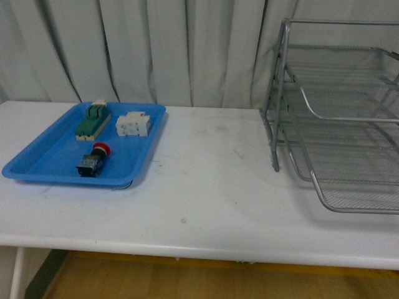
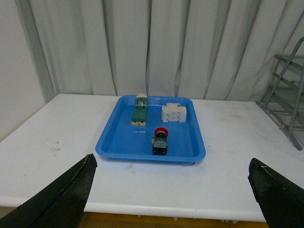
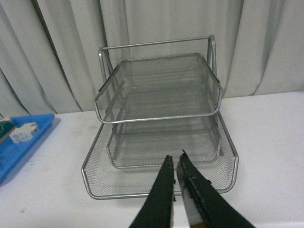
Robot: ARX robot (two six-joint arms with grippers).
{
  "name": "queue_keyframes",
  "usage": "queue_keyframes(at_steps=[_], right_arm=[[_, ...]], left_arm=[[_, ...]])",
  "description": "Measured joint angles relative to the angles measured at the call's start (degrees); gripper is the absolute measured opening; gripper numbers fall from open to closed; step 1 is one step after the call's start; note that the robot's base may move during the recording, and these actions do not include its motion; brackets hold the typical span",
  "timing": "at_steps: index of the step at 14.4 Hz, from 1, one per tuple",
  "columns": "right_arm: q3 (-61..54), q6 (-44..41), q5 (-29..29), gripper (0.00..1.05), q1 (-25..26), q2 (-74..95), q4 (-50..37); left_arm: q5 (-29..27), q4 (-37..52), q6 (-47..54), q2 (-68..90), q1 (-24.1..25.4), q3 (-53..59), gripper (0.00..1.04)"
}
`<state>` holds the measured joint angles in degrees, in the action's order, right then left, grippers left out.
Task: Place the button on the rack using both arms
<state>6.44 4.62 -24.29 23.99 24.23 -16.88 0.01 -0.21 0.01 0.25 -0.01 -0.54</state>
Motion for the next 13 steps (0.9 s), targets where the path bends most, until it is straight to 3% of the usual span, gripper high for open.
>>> queue_keyframes(at_steps=[1, 4, 8, 9, 10, 13], right_arm=[[-0.50, -1.88, 2.27, 0.01, -2.14, -2.05, 0.90], [-2.93, -3.89, 10.91, 0.02, -10.78, -8.41, 4.96], [-3.98, -4.24, 16.17, 0.02, -16.06, -12.61, 7.61], [-4.63, -4.24, 21.73, 0.02, -20.48, -14.36, 9.09], [-5.84, -4.39, 22.93, 0.02, -24.35, -21.29, 17.00], [-5.75, -4.48, 24.33, 0.02, -23.91, -24.20, 16.83]], left_arm=[[0.00, 0.00, 0.00, 0.00, 0.00, 0.00, 0.98], [0.00, 0.00, 0.00, 0.00, 0.00, 0.00, 0.98], [0.00, 0.00, 0.00, 0.00, 0.00, 0.00, 0.98], [-0.02, 0.02, 0.00, 0.00, 0.00, 0.00, 0.98], [0.02, -0.02, 0.00, 0.00, 0.00, 0.00, 0.98], [0.00, 0.02, 0.00, 0.00, 0.00, 0.00, 0.98]])
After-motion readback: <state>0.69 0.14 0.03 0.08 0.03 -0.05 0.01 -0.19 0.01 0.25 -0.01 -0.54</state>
